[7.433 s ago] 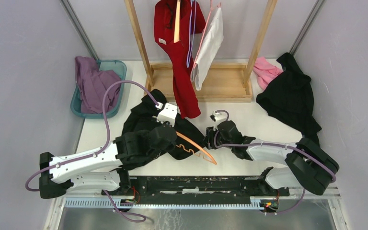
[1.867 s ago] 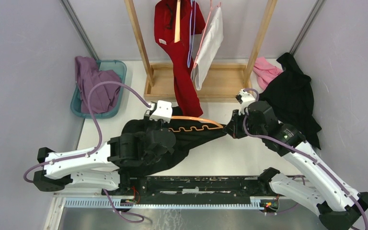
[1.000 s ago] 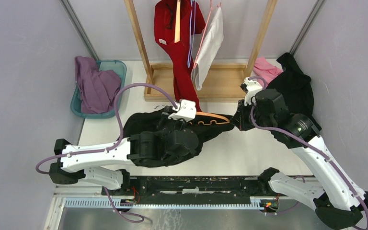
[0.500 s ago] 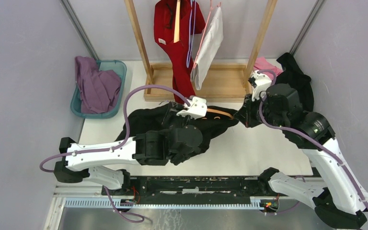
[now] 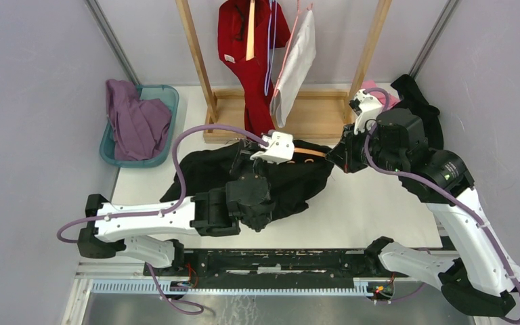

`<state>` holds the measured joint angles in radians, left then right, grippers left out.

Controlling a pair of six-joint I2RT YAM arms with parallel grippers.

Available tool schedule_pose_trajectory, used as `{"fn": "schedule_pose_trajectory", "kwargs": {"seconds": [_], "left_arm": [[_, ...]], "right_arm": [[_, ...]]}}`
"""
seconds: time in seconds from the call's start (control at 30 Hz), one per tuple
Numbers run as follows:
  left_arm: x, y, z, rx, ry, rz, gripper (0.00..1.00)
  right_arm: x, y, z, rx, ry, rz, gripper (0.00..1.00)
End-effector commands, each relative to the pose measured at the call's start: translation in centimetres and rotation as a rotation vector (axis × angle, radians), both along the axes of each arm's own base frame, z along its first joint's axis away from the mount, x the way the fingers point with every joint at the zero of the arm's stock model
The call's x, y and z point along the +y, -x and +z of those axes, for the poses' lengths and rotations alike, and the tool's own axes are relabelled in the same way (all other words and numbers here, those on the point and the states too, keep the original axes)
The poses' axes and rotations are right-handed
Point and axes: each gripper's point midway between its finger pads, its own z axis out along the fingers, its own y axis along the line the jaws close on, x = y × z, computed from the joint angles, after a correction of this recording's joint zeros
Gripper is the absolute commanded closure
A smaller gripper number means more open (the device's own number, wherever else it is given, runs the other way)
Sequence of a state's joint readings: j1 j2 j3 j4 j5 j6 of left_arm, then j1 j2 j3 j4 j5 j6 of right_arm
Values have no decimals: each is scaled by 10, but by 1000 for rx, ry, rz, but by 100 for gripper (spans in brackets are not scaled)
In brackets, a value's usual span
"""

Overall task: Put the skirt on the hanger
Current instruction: Hang the skirt on the hanger.

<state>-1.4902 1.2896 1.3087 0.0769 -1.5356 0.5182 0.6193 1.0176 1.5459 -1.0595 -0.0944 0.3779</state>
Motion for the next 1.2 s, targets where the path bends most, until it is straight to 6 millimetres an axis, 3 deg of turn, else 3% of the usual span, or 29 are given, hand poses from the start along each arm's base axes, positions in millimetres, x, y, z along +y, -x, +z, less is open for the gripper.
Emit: {"fn": "schedule_pose_trajectory", "kwargs": {"seconds": [0.0, 0.23, 0.47, 0.67, 1.0, 1.17], "left_arm": [[-11, 2, -14, 7, -100, -22, 97], [-33, 3, -12, 13, 8, -142, 97], [-49, 4, 5, -12, 133, -251, 97], [-43, 2, 12, -100, 185, -259, 97], [-47, -9, 46, -309, 231, -314, 97], [-43, -3, 41, -351, 254, -372, 97]], "right_arm": [[15, -4, 45, -115, -134, 36, 98], [17, 0, 69, -153, -167, 60, 98], [41, -1, 82, -144, -245, 142, 98], [58, -6, 84, -142, -276, 174, 98], [75, -22, 108, -206, -281, 201, 98], [77, -14, 96, -206, -292, 227, 98]]}}
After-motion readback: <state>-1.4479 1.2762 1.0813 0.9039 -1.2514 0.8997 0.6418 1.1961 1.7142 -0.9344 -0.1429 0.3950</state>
